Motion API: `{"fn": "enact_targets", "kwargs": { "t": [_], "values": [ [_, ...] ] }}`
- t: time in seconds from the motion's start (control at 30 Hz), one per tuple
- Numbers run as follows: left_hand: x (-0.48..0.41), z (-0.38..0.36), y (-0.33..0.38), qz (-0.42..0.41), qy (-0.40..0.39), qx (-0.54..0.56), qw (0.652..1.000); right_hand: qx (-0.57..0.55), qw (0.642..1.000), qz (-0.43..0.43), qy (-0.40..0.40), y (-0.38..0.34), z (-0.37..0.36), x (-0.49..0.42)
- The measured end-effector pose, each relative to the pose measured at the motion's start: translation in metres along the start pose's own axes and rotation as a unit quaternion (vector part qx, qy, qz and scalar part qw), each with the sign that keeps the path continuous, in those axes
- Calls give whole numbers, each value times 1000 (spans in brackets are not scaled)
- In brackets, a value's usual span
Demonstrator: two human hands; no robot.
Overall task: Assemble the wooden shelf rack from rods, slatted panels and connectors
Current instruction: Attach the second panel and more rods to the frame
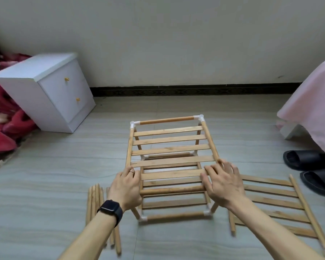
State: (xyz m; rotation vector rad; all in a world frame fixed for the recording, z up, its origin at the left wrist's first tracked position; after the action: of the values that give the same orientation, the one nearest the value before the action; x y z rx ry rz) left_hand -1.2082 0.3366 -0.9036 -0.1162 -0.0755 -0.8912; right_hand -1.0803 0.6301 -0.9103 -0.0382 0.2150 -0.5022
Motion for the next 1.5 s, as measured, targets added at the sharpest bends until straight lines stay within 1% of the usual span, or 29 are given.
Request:
{"fn": "enact_targets", "kwargs": {
  "t": [0.1,0.2,0.3,0.4,0.47,0.53,0.6,0.67,0.7,0.77,0.83,0.9,0.93,1.0,1.1,1.17,1.2,1.27,1.3,1.33,1.43,1.5],
  "values": [
    [1,2,-1,-35,64,-11,997,22,999,42,-21,2,3,-6],
    [-2,3,-4,-58,93,-31,993,-2,999,30,-21,-2,5,-10],
    [-4,3,-6,-54,70,-30,996,-25,999,14,-30,-4,5,-15],
    [-2,6,-4,-31,32,-6,999,-14,998,5,-60,-5,7,-17],
    [4,8,-1,-15,6,-15,1000,-17,998,-2,-60,-5,9,-10],
    [19,7,1,-27,-20,-37,999,-23,999,4,-47,-1,10,7],
    [39,8,-1,-65,0,-53,996,-50,998,19,-31,5,9,26],
    [50,9,-6,-96,51,-41,993,-102,994,30,-19,5,12,32],
    [49,12,-9,-92,68,-12,993,-128,991,23,-13,2,14,27],
    [32,19,-14,-39,95,72,992,-139,989,-26,-36,-10,19,2],
    [8,20,-18,22,74,127,989,-93,986,-81,-112,-22,18,-28],
    [-12,13,-19,65,32,149,986,-42,977,-102,-181,-30,6,-49],
    [-17,6,-19,79,18,153,985,-9,976,-102,-195,-33,-3,-54],
    [-24,-7,-21,87,18,154,984,37,978,-97,-182,-33,-20,-55],
    [-30,-19,-26,83,40,145,985,38,983,-90,-154,-31,-30,-53],
    [-34,-19,-27,90,43,168,981,29,982,-103,-154,-32,-27,-56],
    [-34,-17,-27,98,43,196,975,11,979,-130,-156,-33,-23,-58],
    [-32,-13,-25,108,53,252,960,-42,961,-220,-160,-34,-15,-60],
    [-30,-10,-23,108,64,261,957,-66,951,-253,-163,-34,-12,-59],
    [-26,-9,-21,105,73,262,957,-79,947,-267,-161,-34,-8,-56],
    [-13,-7,-20,112,79,267,954,-84,953,-248,-153,-31,0,-45],
    [-7,-5,-26,98,97,262,955,-90,957,-239,-140,-29,6,-41]
  ]
}}
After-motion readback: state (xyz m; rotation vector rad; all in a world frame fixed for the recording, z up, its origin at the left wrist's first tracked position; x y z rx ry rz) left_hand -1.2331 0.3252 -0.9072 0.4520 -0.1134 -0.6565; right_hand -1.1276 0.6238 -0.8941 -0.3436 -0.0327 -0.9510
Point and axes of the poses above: each hand's wrist, its own x-axis away from the middle knuckle, its own z-axis out of the back of the hand, y = z × x, the point moved 1 cm from there along -x, towards the middle knuckle, and after that the axes turned 15 degrees about -z, right-handed, at the moved point
